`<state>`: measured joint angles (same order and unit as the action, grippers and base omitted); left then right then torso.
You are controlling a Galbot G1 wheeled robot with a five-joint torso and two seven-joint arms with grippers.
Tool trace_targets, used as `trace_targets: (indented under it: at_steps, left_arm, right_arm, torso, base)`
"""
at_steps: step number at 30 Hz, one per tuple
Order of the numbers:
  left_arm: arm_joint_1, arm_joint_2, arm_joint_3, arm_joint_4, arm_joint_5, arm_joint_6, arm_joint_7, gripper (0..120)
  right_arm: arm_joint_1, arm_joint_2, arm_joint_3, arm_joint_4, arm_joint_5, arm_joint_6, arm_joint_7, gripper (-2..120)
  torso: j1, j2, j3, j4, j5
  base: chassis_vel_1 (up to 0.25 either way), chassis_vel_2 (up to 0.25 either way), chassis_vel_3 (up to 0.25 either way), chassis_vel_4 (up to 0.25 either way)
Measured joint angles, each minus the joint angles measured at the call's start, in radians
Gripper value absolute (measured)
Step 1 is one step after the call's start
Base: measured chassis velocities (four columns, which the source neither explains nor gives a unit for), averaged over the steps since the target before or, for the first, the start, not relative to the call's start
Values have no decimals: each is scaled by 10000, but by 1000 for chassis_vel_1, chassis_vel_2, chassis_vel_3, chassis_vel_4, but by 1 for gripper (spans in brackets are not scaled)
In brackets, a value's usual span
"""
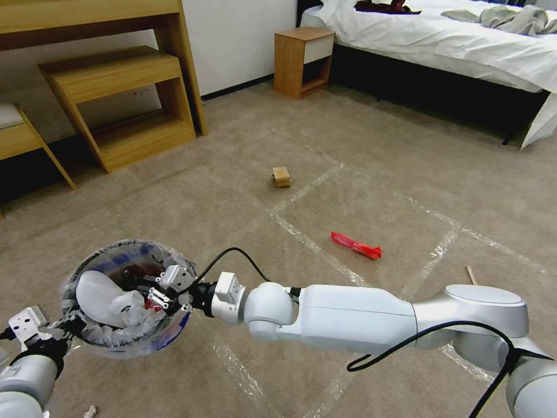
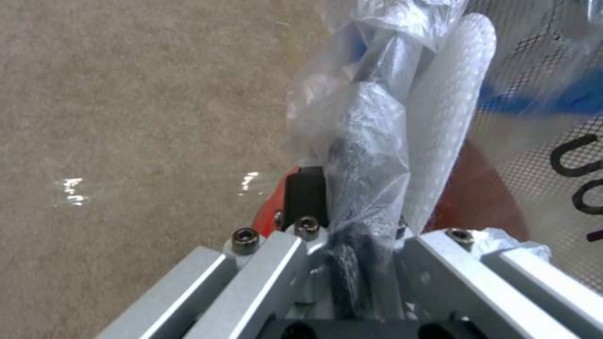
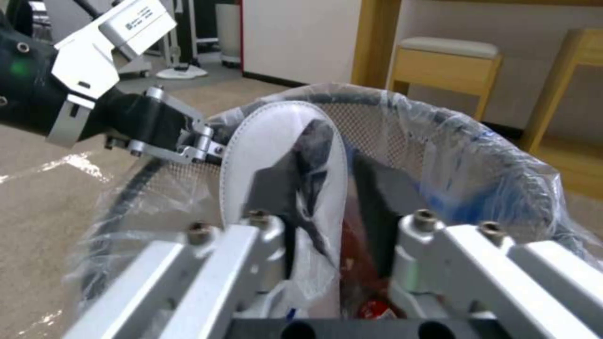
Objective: Pick up the trash bin and place the garbage on the floor into it.
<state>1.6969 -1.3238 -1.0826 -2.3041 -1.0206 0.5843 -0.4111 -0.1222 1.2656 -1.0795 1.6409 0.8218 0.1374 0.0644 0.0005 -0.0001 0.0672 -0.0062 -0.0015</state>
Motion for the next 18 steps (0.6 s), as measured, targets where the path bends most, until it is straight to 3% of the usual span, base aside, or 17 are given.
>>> trace_targets:
  at_steps: [18]
  left_arm:
    - [-24, -66, -8, 57, 12, -35, 8, 0]
  right_arm:
    - [-57, 62, 86, -104, -108, 163, -147, 96]
  torso:
    - [0, 0, 0, 0, 3]
  base:
    - [0, 0, 0, 0]
